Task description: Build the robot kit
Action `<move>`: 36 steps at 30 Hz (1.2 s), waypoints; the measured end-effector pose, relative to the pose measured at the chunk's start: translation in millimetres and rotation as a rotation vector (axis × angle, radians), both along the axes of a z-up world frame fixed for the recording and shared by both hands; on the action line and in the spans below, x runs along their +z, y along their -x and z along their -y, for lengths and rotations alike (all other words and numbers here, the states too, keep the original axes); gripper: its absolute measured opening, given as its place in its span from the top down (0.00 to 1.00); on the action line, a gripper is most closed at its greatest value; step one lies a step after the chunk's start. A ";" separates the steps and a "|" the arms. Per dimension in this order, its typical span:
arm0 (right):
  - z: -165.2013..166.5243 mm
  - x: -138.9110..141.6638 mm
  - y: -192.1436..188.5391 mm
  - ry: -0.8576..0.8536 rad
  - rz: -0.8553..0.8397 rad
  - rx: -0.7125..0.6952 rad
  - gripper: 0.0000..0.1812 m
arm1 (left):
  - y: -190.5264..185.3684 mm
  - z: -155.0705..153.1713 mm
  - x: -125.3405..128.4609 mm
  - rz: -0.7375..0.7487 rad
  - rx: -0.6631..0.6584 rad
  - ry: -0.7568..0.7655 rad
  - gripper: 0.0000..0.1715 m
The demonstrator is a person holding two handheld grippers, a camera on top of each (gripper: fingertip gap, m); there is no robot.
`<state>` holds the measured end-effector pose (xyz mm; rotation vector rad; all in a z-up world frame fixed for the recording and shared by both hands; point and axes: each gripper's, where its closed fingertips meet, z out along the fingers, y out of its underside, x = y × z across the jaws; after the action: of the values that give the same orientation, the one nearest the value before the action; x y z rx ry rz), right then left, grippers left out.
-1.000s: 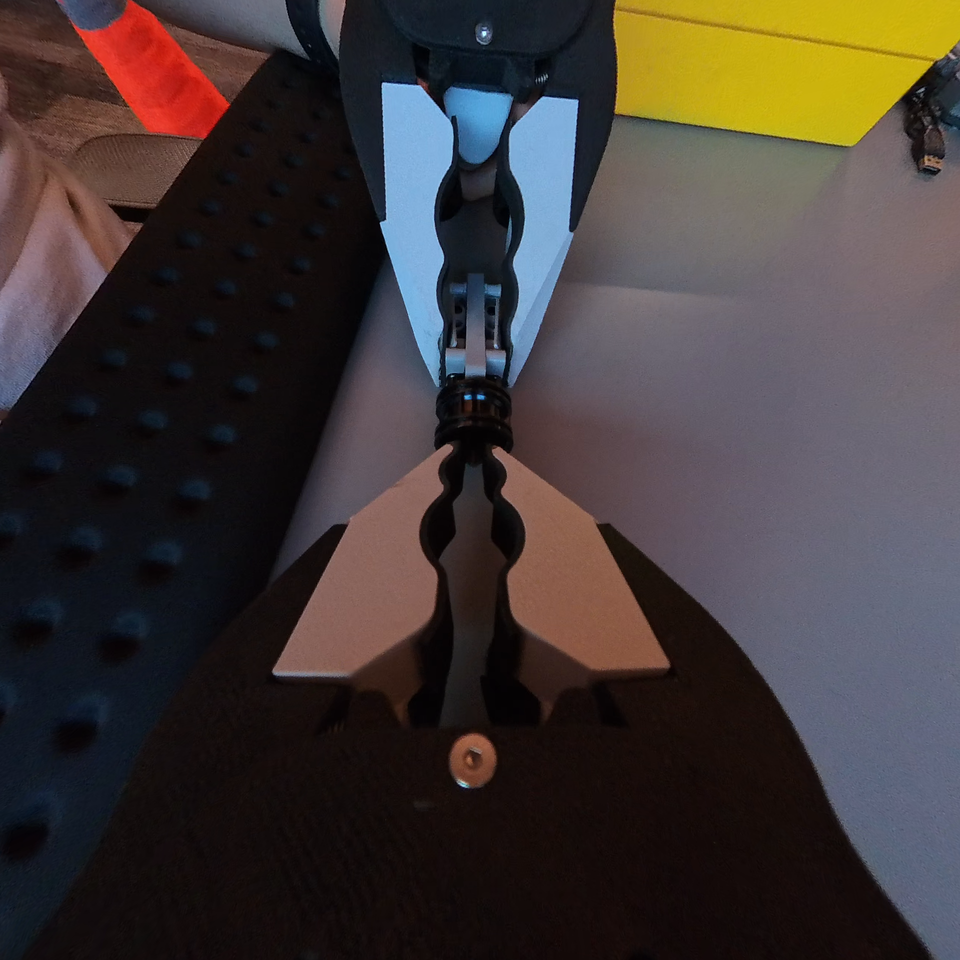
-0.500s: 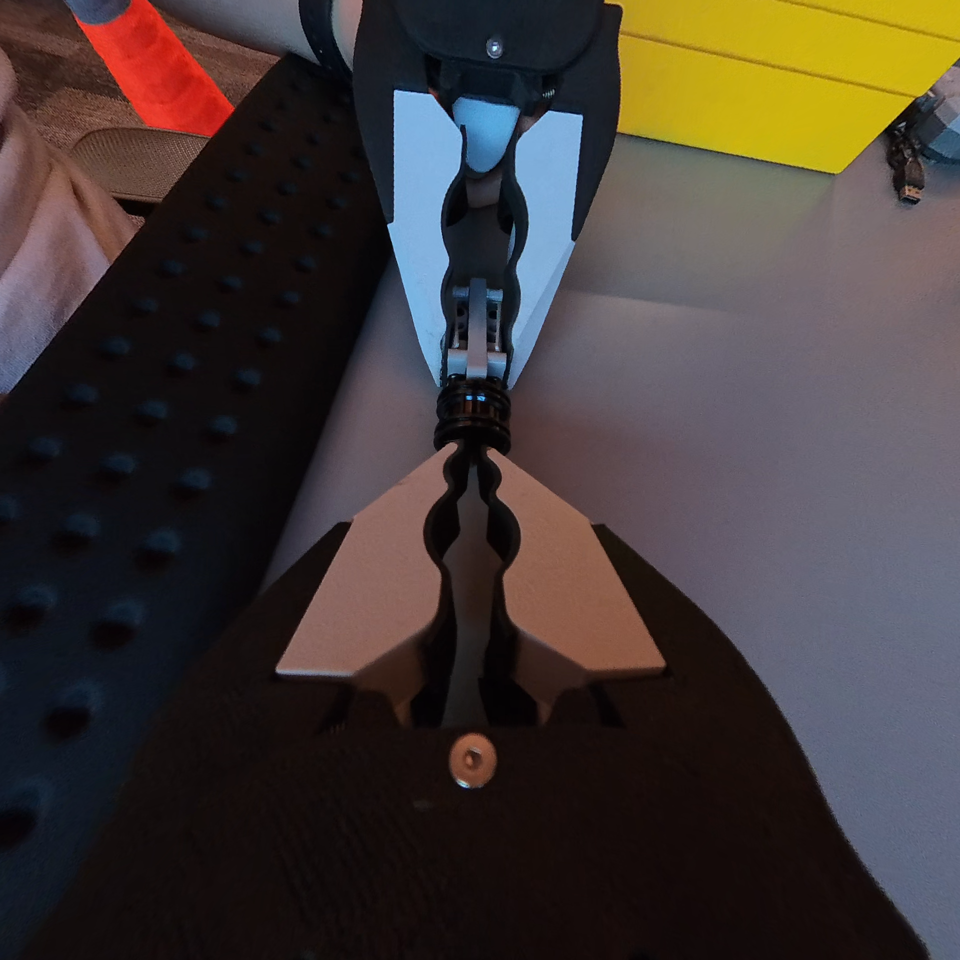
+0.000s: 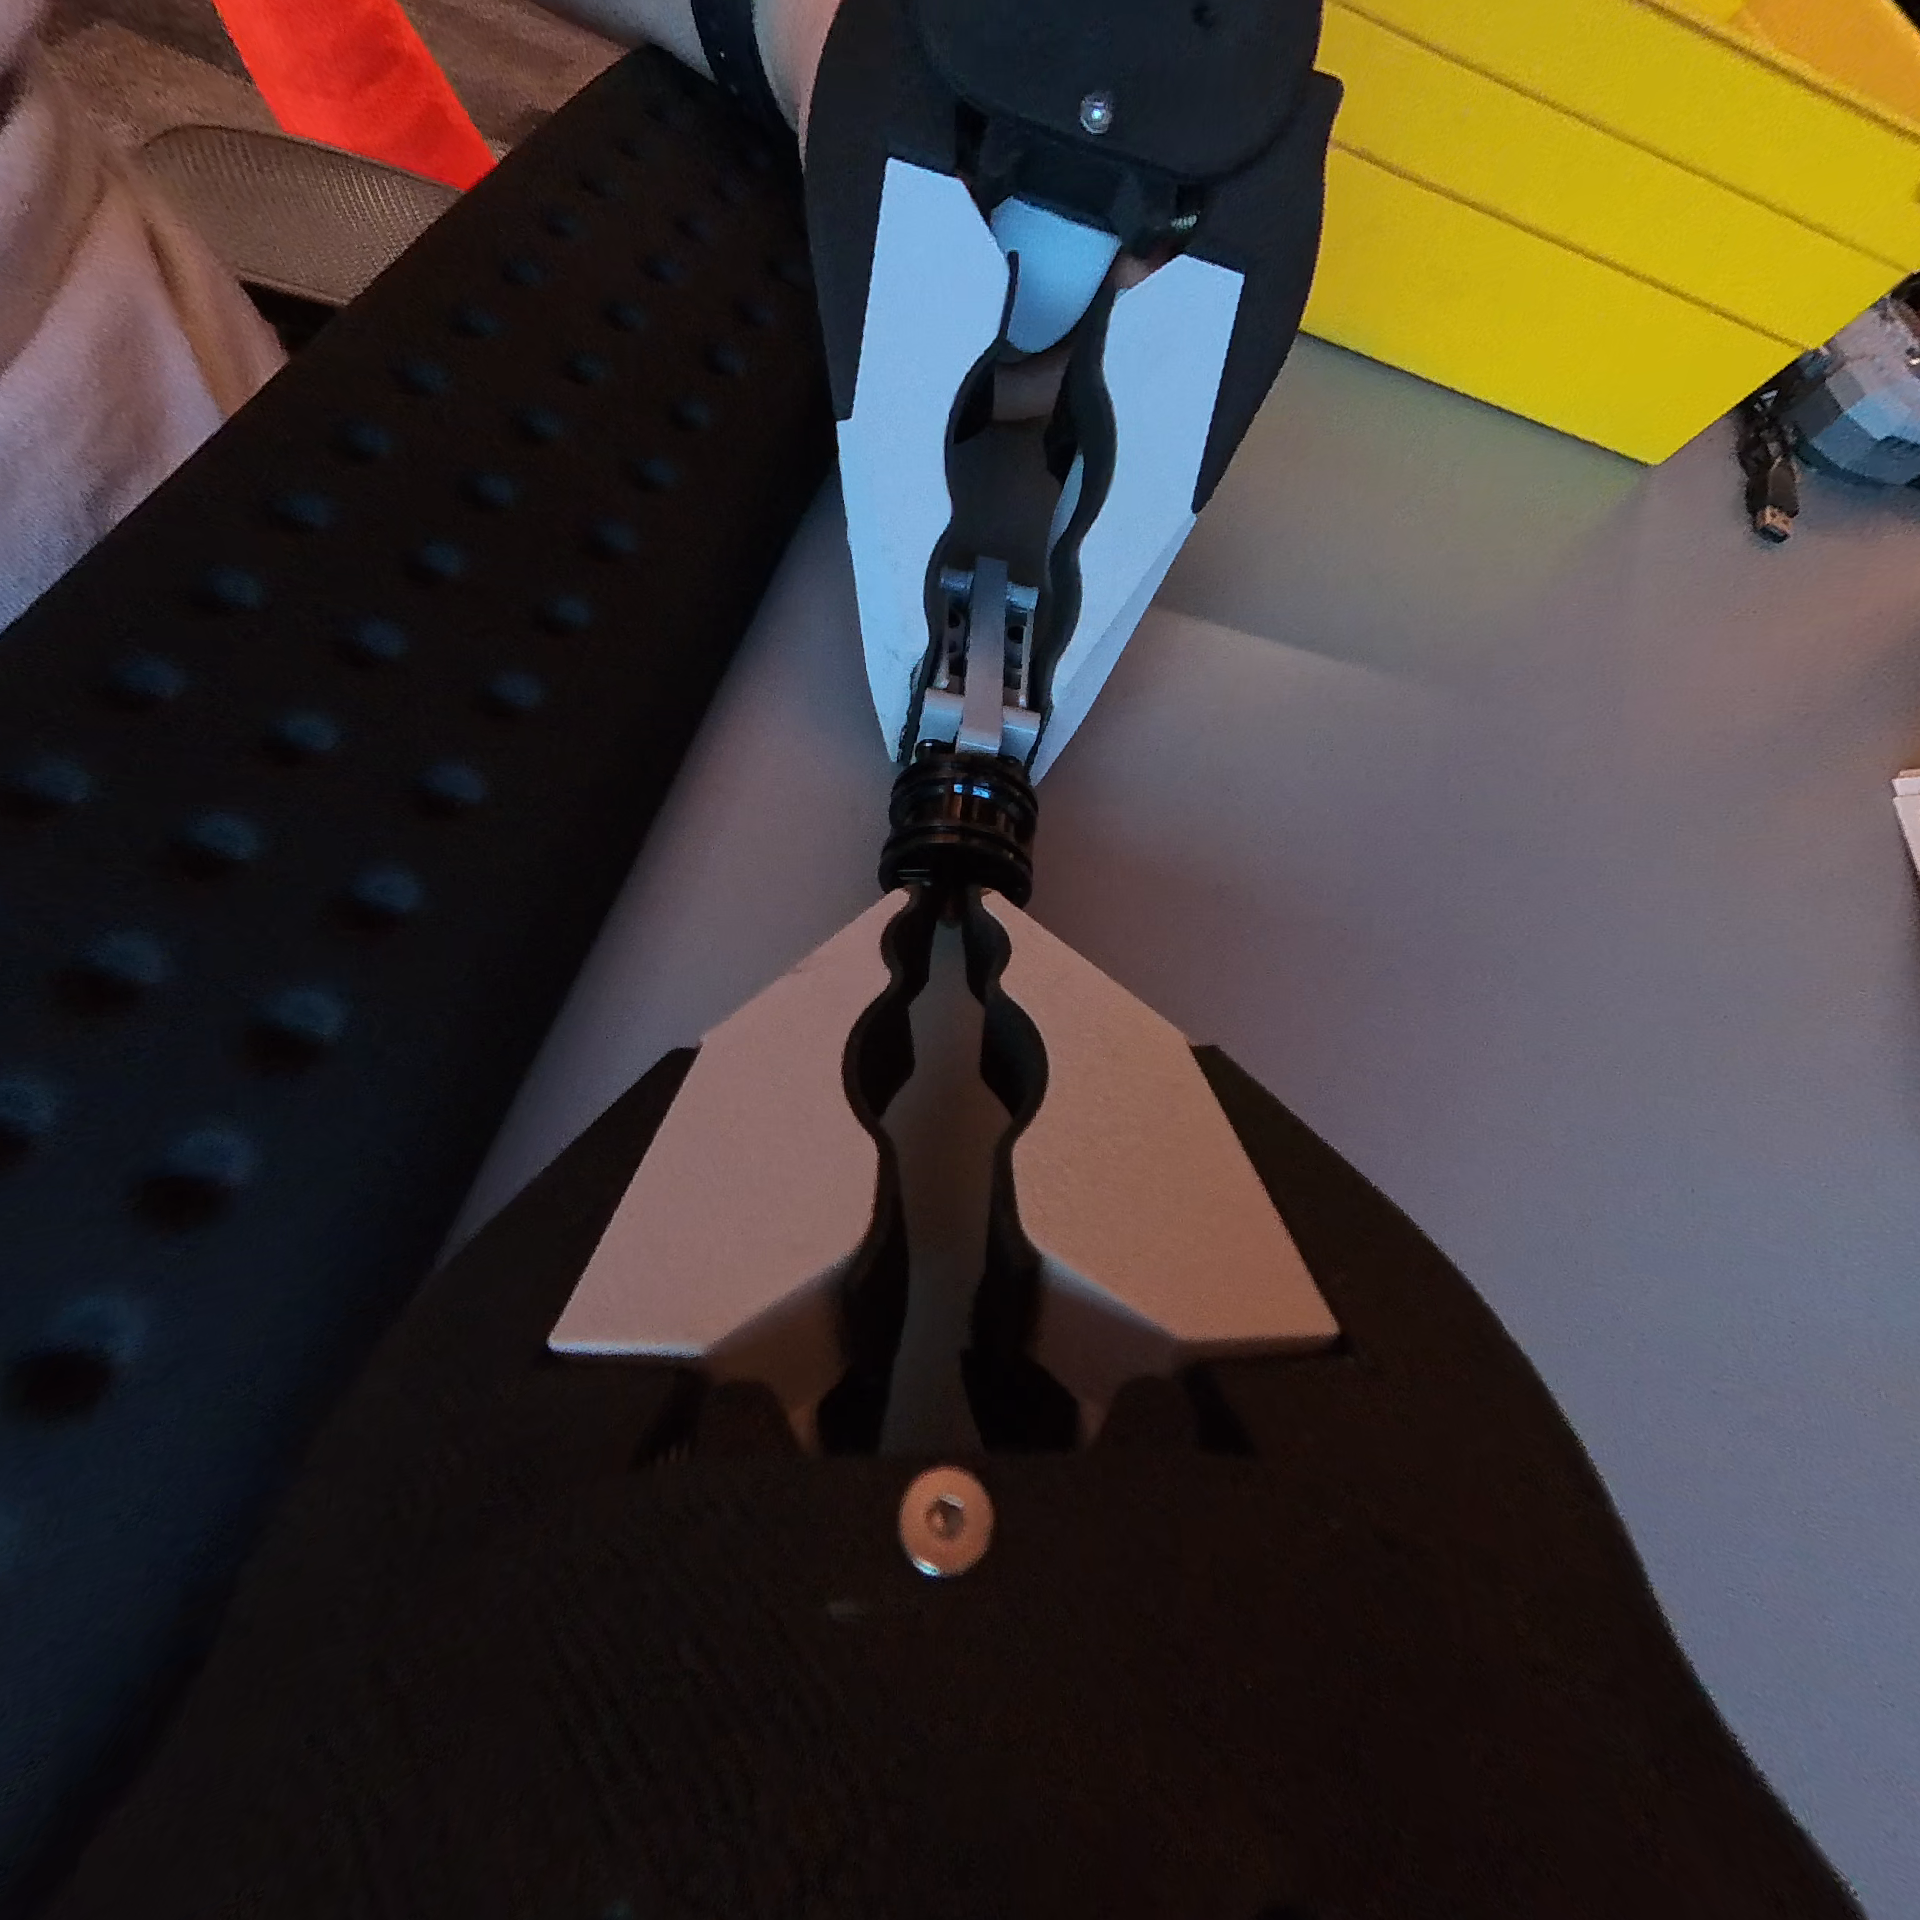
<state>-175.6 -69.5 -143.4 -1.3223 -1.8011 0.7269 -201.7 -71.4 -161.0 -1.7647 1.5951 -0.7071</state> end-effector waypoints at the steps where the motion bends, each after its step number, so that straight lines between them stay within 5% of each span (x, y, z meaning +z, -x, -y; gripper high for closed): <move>1: -0.4 0.2 0.1 -0.013 -0.003 0.002 0.99 | 0.0 0.0 0.0 0.000 0.000 0.000 0.86; 36: -1.7 -2.9 3.3 -0.057 0.093 -0.096 1.00 | -0.8 0.9 0.2 -0.004 0.007 -0.007 0.86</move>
<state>-178.9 -67.9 -146.3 -1.4152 -1.8036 0.5666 -200.9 -72.4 -160.7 -1.7670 1.5919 -0.6947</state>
